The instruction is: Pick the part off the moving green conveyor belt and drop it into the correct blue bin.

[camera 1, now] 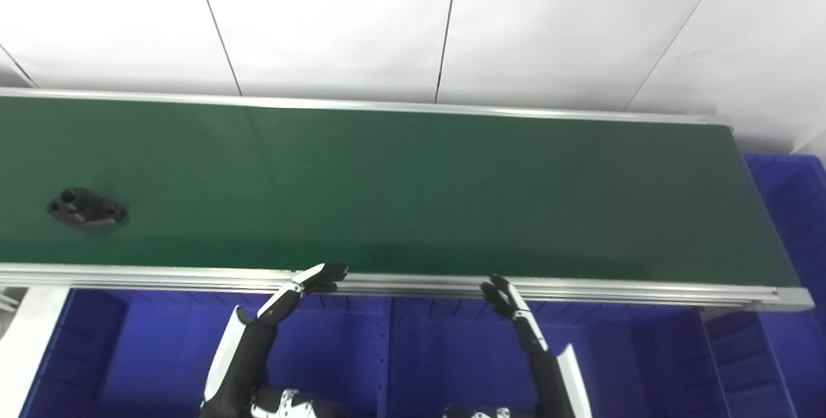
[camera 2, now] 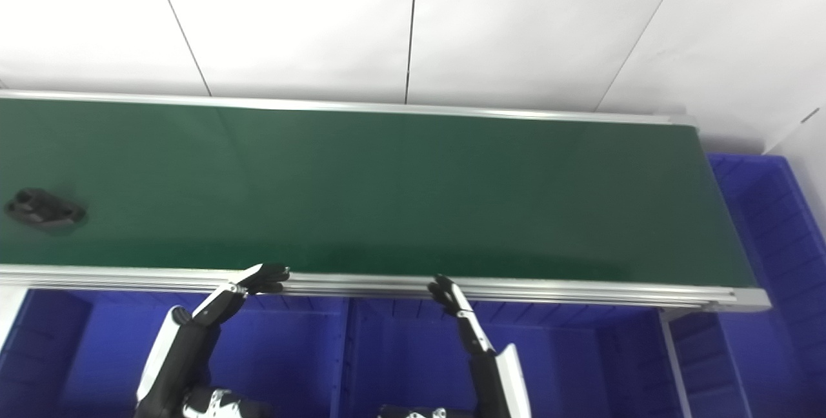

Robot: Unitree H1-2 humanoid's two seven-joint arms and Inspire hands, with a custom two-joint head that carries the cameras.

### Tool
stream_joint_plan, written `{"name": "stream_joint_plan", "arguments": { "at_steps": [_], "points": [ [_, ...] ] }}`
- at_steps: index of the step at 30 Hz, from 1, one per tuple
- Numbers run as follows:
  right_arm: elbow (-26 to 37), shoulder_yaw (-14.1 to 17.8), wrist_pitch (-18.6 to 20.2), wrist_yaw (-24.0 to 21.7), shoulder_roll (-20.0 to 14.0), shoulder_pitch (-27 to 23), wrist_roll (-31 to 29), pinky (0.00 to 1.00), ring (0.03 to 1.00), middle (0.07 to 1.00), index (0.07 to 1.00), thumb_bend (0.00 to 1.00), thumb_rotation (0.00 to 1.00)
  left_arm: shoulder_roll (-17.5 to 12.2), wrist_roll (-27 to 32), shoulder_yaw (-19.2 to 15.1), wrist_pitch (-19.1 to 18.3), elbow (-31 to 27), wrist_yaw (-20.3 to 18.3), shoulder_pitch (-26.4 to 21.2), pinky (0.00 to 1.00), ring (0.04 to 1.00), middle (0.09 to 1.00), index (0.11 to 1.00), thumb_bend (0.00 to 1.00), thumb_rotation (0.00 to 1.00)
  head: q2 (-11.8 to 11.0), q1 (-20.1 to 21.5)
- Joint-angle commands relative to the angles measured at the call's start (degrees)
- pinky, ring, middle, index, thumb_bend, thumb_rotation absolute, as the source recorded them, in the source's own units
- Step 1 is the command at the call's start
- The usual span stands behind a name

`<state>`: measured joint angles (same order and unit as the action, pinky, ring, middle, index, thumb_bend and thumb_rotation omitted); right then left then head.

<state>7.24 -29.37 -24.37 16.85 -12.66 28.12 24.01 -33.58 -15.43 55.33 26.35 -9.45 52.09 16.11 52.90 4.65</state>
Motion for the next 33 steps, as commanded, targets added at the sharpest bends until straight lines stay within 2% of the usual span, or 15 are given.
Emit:
{"name": "stream_joint_plan", "arguments": {
  "at_steps": [1, 6, 9, 16, 22, 33],
  "points": [
    [1.5, 0.8, 1.0, -2.3, 0.8, 0.8, 0.2, 0.84, 0.858, 0.88, 0.95, 0.89, 0.47, -0.3, 1.6, -0.4, 0.6, 0.2, -2.0, 0.7, 0.76, 0.804, 0.816, 0.816, 0.79, 0.55, 0.7, -0.1],
    [-0.2, 3.2, 1.2, -5.6, 1.2, 0.7, -0.5, 0.83, 0.86, 0.886, 0.943, 0.9, 0.44, 1.2, 3.6, -2.4, 0.6, 2.9, -6.2, 3.0, 0.73, 0.782, 0.812, 0.816, 0.76, 0.52, 2.2, -0.7],
    [-1.4, 4.2, 1.0, -7.1, 1.5, 0.5, -1.0, 0.81, 0.857, 0.884, 0.94, 0.9, 0.44, 2.0, 3.3, -3.5, 0.6, 5.1, -8.0, 3.9, 0.72, 0.782, 0.816, 0.821, 0.75, 0.54, 2.3, -0.7],
    [-2.9, 6.2, 2.5, -9.8, 2.4, 0.6, -0.8, 0.83, 0.864, 0.894, 0.938, 0.92, 0.46, 3.9, 3.5, -4.9, 0.6, 8.9, -10.2, 4.4, 0.74, 0.795, 0.821, 0.829, 0.73, 0.47, 1.8, -0.9],
    [-3.7, 7.9, 3.3, -10.9, 3.0, 1.2, -0.5, 0.84, 0.879, 0.897, 0.935, 0.92, 0.46, 4.6, 1.9, -4.6, 0.6, 10.5, -9.3, 4.6, 0.73, 0.793, 0.825, 0.83, 0.72, 0.48, 0.7, -1.7],
    [-7.6, 9.3, -0.5, -10.9, 3.2, 0.7, -0.6, 0.82, 0.877, 0.899, 0.93, 0.91, 0.43, 5.6, -0.5, -3.3, 0.6, 11.6, -5.6, 4.1, 0.72, 0.78, 0.812, 0.821, 0.76, 0.52, -2.9, -5.0]
  ]
}}
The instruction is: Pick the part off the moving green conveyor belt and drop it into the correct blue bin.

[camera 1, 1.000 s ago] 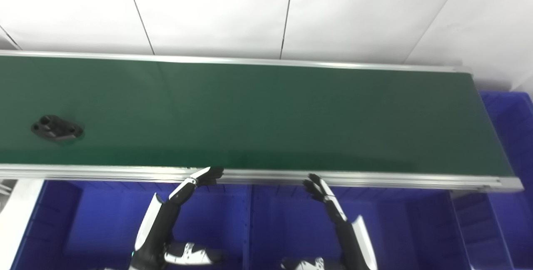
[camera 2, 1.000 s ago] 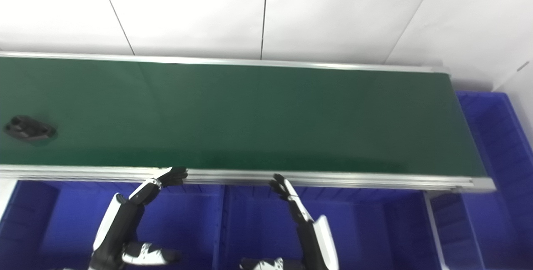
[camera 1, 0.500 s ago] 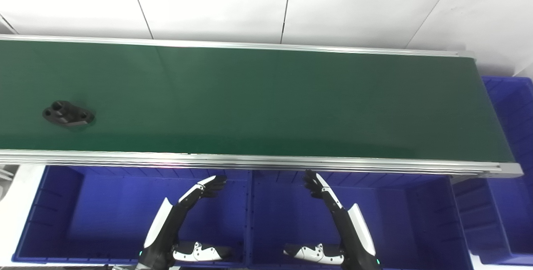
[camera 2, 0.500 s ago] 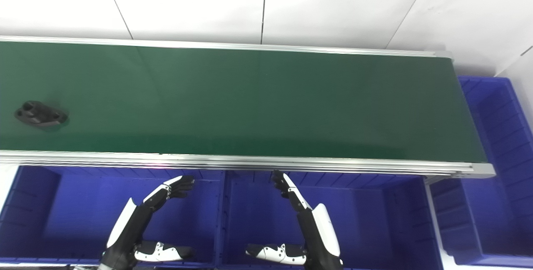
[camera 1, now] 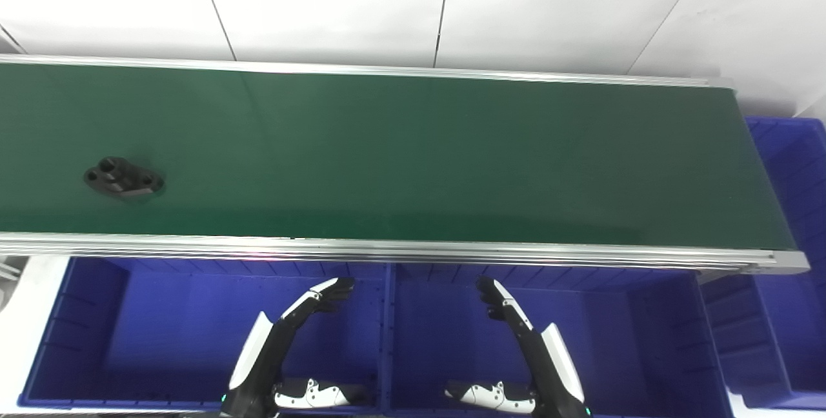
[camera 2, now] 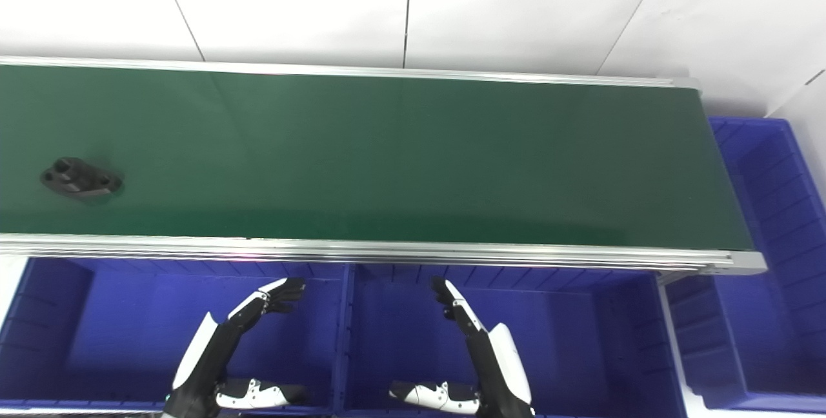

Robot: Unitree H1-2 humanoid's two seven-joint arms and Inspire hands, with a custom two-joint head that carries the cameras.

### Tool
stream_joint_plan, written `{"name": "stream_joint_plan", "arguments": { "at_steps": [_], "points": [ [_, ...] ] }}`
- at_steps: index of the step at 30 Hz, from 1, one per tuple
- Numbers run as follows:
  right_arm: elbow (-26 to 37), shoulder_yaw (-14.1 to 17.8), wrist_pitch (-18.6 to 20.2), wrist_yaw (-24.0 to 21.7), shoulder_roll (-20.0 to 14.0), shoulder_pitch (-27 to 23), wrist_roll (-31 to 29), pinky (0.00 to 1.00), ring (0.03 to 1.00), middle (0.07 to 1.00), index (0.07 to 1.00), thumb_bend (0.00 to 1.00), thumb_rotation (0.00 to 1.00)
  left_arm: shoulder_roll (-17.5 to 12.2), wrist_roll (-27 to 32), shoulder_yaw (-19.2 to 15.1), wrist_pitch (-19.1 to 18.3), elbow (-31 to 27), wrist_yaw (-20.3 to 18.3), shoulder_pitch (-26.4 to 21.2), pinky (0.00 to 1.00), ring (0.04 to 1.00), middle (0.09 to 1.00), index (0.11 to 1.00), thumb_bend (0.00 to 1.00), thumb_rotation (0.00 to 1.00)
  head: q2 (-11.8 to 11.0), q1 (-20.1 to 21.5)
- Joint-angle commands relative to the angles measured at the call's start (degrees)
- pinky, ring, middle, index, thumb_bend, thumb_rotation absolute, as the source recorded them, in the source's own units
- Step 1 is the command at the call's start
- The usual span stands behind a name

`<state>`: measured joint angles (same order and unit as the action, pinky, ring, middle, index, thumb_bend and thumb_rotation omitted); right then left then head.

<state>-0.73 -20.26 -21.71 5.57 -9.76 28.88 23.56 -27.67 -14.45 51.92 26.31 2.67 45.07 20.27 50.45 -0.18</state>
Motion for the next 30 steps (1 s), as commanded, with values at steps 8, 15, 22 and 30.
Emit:
{"name": "stream_joint_plan", "arguments": {
  "at_steps": [8, 15, 22, 30],
  "points": [
    [-4.2, -1.1, -5.2, 2.4, -1.5, -0.8, -2.0, 0.8, 0.872, 0.896, 0.932, 0.91, 0.42, 0.2, -2.6, 3.7, 0.6, 2.7, 6.0, -2.1, 0.72, 0.78, 0.807, 0.814, 0.79, 0.53, -8.8, -10.8],
    [-7.5, -5.1, -5.2, 7.6, -4.7, -2.4, -2.9, 0.7, 0.851, 0.911, 0.962, 0.91, 0.42, 0.7, -1.5, 6.7, 0.6, 5.3, 8.2, -3.9, 0.63, 0.73, 0.775, 0.774, 0.86, 0.53, -14.9, -17.3],
    [-10.2, -9.8, -5.2, 12.6, -6.8, -4.5, -4.3, 0.68, 0.847, 0.912, 0.968, 0.91, 0.42, 0.7, -2.7, 8.2, 0.6, 7.1, 10.5, -5.2, 0.61, 0.709, 0.751, 0.742, 0.86, 0.53, -18.7, -19.1],
    [-12.2, -12.6, -5.2, 16.5, -7.1, -6.4, -4.0, 0.78, 0.868, 0.906, 0.968, 0.9, 0.43, 0.0, -2.9, 8.7, 0.6, 7.1, 11.5, -6.4, 0.61, 0.707, 0.741, 0.727, 0.86, 0.52, -21.0, -19.4]
  ]
}}
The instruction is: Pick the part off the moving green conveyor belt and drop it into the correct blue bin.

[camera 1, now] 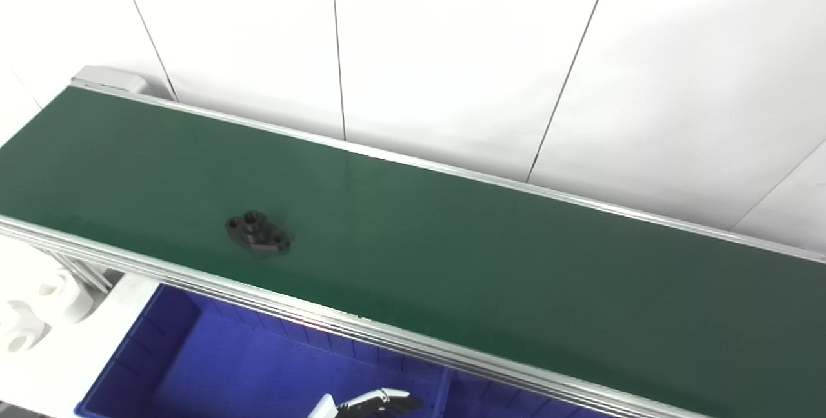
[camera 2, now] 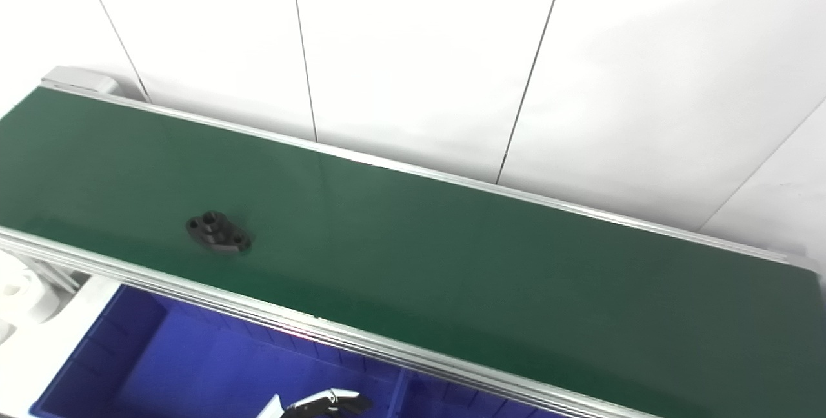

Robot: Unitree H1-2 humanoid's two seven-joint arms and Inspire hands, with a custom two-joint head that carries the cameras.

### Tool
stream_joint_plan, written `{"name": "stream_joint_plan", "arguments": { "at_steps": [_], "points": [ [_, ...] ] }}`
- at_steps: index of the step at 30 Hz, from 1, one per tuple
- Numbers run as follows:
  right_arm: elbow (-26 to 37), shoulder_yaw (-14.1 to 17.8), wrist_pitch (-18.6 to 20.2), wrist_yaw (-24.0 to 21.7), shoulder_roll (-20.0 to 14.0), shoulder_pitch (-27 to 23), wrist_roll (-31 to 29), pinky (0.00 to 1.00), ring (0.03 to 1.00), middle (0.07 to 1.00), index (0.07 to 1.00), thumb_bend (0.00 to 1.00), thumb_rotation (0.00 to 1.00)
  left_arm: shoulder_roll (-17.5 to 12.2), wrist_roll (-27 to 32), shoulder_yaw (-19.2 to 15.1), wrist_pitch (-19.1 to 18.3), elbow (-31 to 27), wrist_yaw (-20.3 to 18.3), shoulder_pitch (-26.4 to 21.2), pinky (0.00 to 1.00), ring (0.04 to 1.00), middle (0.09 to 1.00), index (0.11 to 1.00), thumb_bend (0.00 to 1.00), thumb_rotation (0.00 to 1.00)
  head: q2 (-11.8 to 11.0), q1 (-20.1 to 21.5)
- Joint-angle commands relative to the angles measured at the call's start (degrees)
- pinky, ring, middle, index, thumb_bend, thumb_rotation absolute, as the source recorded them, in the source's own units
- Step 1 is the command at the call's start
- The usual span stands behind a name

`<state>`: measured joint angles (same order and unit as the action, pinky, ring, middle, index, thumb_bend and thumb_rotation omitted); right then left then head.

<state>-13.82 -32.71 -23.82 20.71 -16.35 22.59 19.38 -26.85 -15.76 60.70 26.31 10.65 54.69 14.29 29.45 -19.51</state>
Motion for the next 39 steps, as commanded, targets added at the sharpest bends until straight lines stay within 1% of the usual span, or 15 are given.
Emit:
{"name": "stream_joint_plan", "arguments": {
  "at_steps": [1, 2, 5, 7, 9, 14, 16, 19, 21, 23, 27, 29, 31, 35, 39],
  "points": [
    [0.9, -0.2, -3.1, 1.6, -0.5, -0.2, 0.3, 0.81, 0.878, 0.907, 0.972, 0.9, 0.44, -0.9, -1.7, -0.1, 0.6, -1.0, 2.0, -0.6, 0.6, 0.706, 0.74, 0.725, 0.86, 0.53, -0.1, -0.1],
    [0.9, -0.3, -3.1, 1.7, -0.5, -0.2, 0.3, 0.82, 0.879, 0.906, 0.972, 0.9, 0.44, -1.1, -1.8, 0.1, 0.6, -1.2, 2.2, -1.0, 0.6, 0.706, 0.74, 0.725, 0.86, 0.53, -0.6, -0.5],
    [0.9, -0.7, -3.1, 2.4, -0.6, -0.6, 0.8, 0.9, 0.906, 0.919, 0.992, 0.89, 0.46, -1.3, -1.5, 0.3, 0.6, -1.6, 2.4, -1.7, 0.6, 0.704, 0.735, 0.72, 0.86, 0.5, -1.2, -0.7],
    [1.1, -1.9, -3.1, 4.6, -1.1, -1.1, 1.7, 0.93, 0.912, 0.923, 0.999, 0.87, 0.45, -1.5, -1.1, -0.1, 0.6, -2.2, 1.8, -2.0, 0.6, 0.703, 0.733, 0.718, 0.86, 0.5, -1.6, -0.8],
    [1.3, -2.5, -3.1, 6.2, -1.1, -1.4, 2.3, 0.95, 0.914, 0.92, 0.996, 0.88, 0.47, -1.6, -0.8, -0.5, 0.6, -2.6, 1.3, -2.2, 0.6, 0.702, 0.732, 0.717, 0.87, 0.51, -2.1, -0.8],
    [3.7, -5.5, -3.1, 9.7, -2.4, -3.1, 1.6, 0.96, 0.918, 0.908, 0.978, 0.88, 0.48, -1.7, -0.5, -1.8, 0.6, -4.0, -0.1, -2.2, 0.59, 0.691, 0.723, 0.708, 0.88, 0.52, -2.7, -0.5],
    [5.6, -7.7, -3.1, 11.9, -3.6, -4.3, 0.6, 0.93, 0.896, 0.888, 0.964, 0.87, 0.45, -1.6, -0.4, -2.4, 0.6, -4.2, -0.9, -2.0, 0.59, 0.688, 0.722, 0.707, 0.87, 0.53, -2.7, -0.3],
    [7.9, -11.3, -3.1, 14.9, -5.0, -6.1, -1.8, 0.82, 0.85, 0.873, 0.933, 0.86, 0.36, -1.6, -0.3, -3.0, 0.6, -4.5, -1.8, -1.9, 0.58, 0.687, 0.721, 0.708, 0.86, 0.51, -2.7, -0.1],
    [10.1, -12.6, -3.1, 15.9, -5.4, -6.9, -3.3, 0.78, 0.827, 0.862, 0.919, 0.86, 0.33, -1.5, -0.1, -3.1, 0.6, -4.3, -2.1, -2.0, 0.58, 0.685, 0.719, 0.707, 0.85, 0.5, -2.6, 0.1],
    [11.8, -12.7, -3.1, 16.2, -5.5, -7.6, -3.7, 0.73, 0.78, 0.834, 0.899, 0.86, 0.33, -1.4, 0.1, -3.3, 0.6, -4.1, -2.3, -2.0, 0.58, 0.685, 0.719, 0.707, 0.85, 0.5, -2.7, 0.2],
    [14.5, -12.4, -3.1, 16.3, -6.2, -10.1, -3.6, 0.6, 0.739, 0.792, 0.86, 0.86, 0.32, -1.1, -0.6, -3.5, 0.6, -3.1, -1.6, -2.3, 0.58, 0.683, 0.72, 0.705, 0.85, 0.5, -2.9, 0.1],
    [14.9, -12.0, -3.1, 16.3, -6.3, -11.4, -3.1, 0.58, 0.729, 0.787, 0.849, 0.85, 0.33, -1.0, -0.9, -3.5, 0.6, -2.8, -1.4, -2.5, 0.58, 0.684, 0.72, 0.706, 0.85, 0.51, -2.8, 0.1],
    [16.3, -10.1, -3.1, 13.5, -5.7, -12.4, -4.0, 0.6, 0.738, 0.79, 0.849, 0.84, 0.33, -1.0, -0.7, -3.6, 0.6, -2.5, -1.5, -2.5, 0.58, 0.684, 0.72, 0.707, 0.85, 0.51, -3.0, 0.1],
    [17.3, -4.5, -2.9, 7.8, -2.8, -14.5, -2.0, 0.64, 0.744, 0.789, 0.851, 0.84, 0.34, -1.1, -0.8, -3.9, 0.6, -2.2, -1.3, -2.4, 0.58, 0.684, 0.72, 0.706, 0.86, 0.52, -2.9, 0.0],
    [18.1, 0.3, -0.4, 1.9, 0.8, -17.3, 0.7, 0.63, 0.748, 0.803, 0.854, 0.84, 0.37, -1.3, -0.8, -3.7, 0.6, -2.1, -1.1, -2.3, 0.59, 0.69, 0.722, 0.709, 0.86, 0.53, -2.8, 0.3]
  ]
}}
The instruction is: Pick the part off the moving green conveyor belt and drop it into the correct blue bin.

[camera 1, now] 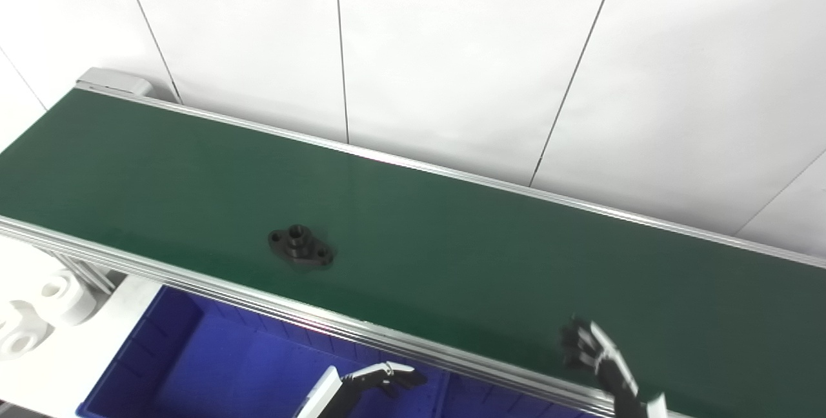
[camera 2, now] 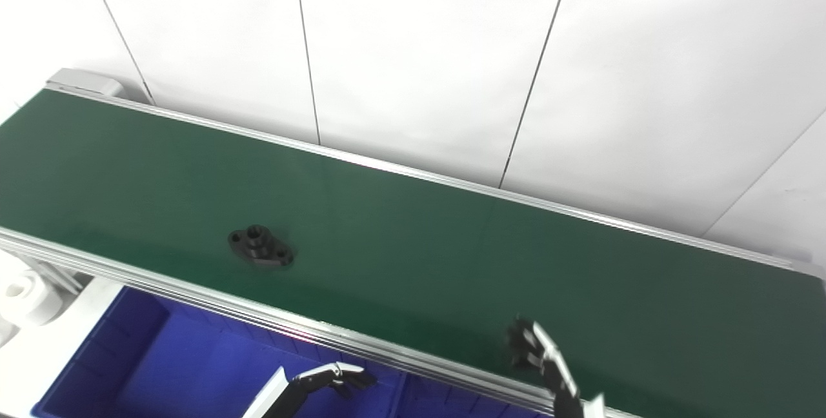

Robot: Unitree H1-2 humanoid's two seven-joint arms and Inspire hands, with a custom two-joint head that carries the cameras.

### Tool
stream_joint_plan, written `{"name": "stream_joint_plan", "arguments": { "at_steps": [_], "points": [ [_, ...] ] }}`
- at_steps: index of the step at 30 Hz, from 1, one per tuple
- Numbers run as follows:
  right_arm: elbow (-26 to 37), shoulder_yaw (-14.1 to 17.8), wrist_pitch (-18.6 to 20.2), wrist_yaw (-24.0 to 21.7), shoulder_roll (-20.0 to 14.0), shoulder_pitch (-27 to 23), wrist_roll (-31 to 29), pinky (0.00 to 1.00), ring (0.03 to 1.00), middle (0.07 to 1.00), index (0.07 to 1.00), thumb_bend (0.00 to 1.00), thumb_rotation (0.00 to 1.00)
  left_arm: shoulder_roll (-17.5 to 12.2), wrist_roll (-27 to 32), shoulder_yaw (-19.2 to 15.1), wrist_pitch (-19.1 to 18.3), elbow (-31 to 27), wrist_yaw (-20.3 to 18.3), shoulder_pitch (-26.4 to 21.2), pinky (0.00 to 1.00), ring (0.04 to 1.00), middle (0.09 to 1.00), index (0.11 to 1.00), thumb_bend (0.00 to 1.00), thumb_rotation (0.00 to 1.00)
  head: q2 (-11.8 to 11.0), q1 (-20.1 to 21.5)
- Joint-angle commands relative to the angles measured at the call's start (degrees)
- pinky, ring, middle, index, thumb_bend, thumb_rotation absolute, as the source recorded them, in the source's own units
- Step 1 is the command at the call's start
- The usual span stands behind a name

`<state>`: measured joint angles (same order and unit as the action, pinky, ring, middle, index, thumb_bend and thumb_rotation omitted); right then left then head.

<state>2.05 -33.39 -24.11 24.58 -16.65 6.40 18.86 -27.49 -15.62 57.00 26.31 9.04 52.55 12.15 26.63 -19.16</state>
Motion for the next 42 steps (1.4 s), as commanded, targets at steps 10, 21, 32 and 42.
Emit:
{"name": "stream_joint_plan", "arguments": {
  "at_steps": [10, 21, 32, 42],
  "points": [
    [2.2, 7.8, 5.1, -14.2, 7.7, -7.3, 5.5, 0.67, 0.753, 0.795, 0.855, 0.84, 0.43, -1.7, -0.4, 0.7, 0.6, -1.1, 0.1, 0.4, 0.6, 0.705, 0.733, 0.719, 0.85, 0.53, 0.5, 1.3],
    [0.6, 9.7, 9.7, -22.2, 11.5, -14.9, 10.4, 0.66, 0.736, 0.801, 0.857, 0.82, 0.43, -1.4, -0.2, 0.9, 0.6, -0.3, -0.3, -0.1, 0.6, 0.703, 0.734, 0.72, 0.84, 0.52, 0.6, 2.5],
    [-6.7, 8.1, 17.3, -27.7, 16.5, -24.4, 15.8, 0.62, 0.721, 0.783, 0.857, 0.84, 0.38, -1.5, 0.2, 0.6, 0.6, 0.3, -1.1, -0.1, 0.59, 0.699, 0.733, 0.721, 0.85, 0.53, 0.6, 3.2],
    [-9.6, 5.2, 20.1, -29.3, 18.7, -28.6, 21.5, 0.67, 0.77, 0.829, 0.876, 0.83, 0.45, -1.7, -0.3, 0.4, 0.6, -0.4, -1.4, 0.4, 0.58, 0.695, 0.731, 0.718, 0.84, 0.54, 0.7, 2.8]
  ]
}}
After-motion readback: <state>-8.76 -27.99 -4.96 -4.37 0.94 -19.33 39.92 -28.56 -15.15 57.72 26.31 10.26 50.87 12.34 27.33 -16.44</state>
